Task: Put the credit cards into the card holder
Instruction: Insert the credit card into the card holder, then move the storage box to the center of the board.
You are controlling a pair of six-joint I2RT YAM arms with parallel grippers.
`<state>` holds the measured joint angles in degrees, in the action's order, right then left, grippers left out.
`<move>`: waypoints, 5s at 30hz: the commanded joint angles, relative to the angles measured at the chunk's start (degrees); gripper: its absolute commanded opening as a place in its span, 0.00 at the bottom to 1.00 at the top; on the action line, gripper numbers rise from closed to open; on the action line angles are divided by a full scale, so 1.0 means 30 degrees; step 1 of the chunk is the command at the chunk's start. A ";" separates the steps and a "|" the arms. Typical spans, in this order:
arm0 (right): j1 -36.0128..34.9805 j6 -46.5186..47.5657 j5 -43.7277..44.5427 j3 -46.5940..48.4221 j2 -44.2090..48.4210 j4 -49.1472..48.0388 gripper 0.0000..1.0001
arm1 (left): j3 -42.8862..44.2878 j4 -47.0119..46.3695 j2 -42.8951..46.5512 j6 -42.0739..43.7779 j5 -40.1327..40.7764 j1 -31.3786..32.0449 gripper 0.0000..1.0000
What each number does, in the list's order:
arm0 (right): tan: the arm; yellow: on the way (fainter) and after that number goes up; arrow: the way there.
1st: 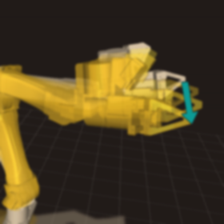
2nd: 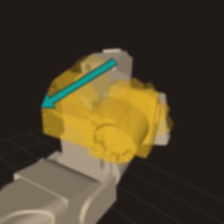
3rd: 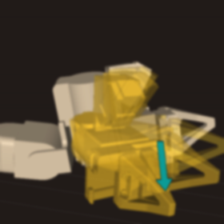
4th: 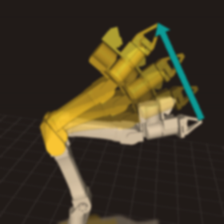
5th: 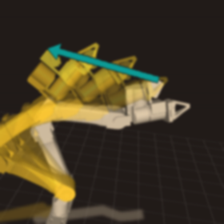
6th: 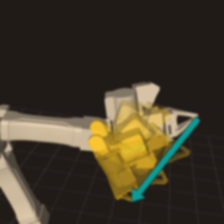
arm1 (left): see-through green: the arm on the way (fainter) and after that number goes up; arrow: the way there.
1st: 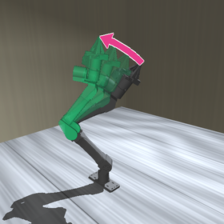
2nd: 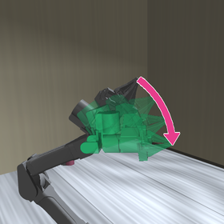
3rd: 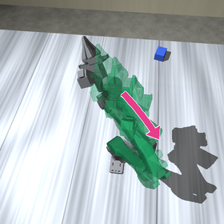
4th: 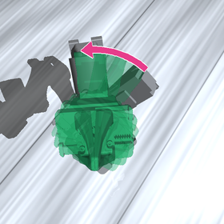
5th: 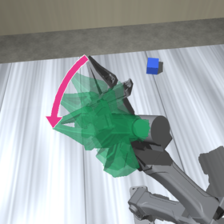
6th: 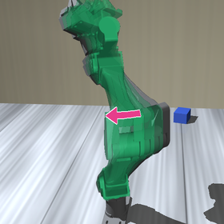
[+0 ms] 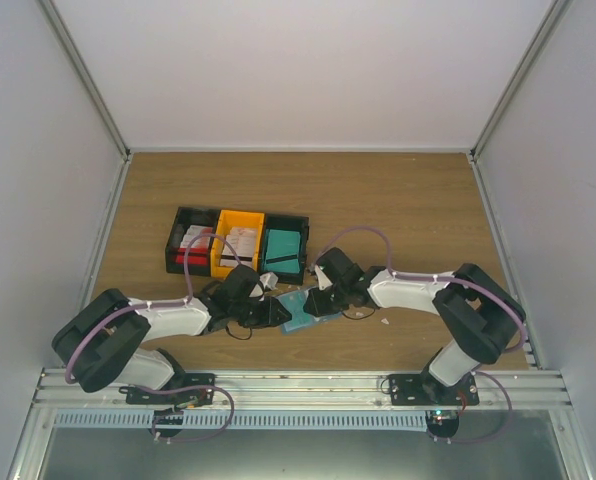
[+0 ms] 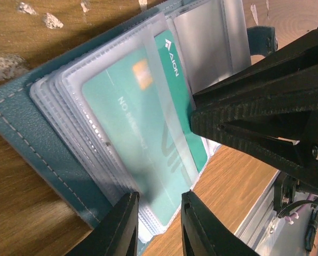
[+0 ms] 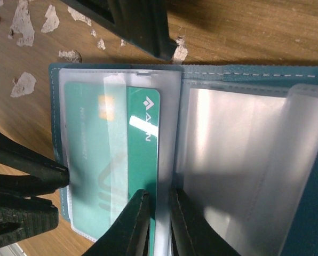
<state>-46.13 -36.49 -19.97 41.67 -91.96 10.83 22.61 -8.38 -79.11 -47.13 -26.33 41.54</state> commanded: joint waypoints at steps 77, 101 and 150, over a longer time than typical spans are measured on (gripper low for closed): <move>-0.1264 -0.3005 0.8008 0.0158 0.4925 0.4251 0.23 | 0.3117 -0.1700 -0.2161 0.1821 -0.2847 0.0150 0.51; -0.0161 -0.2978 0.7477 -0.0455 0.7736 0.3810 0.27 | 0.6858 0.1927 -0.3325 0.4306 -0.1710 0.0839 0.55; -0.1005 1.1992 0.5684 2.4903 -1.3623 1.0667 0.50 | 0.4669 0.4496 0.2339 0.5048 0.2217 -1.3088 0.80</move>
<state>-49.30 0.19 -6.42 114.98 -131.57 40.69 30.92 9.04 -66.35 -36.99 -16.69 2.50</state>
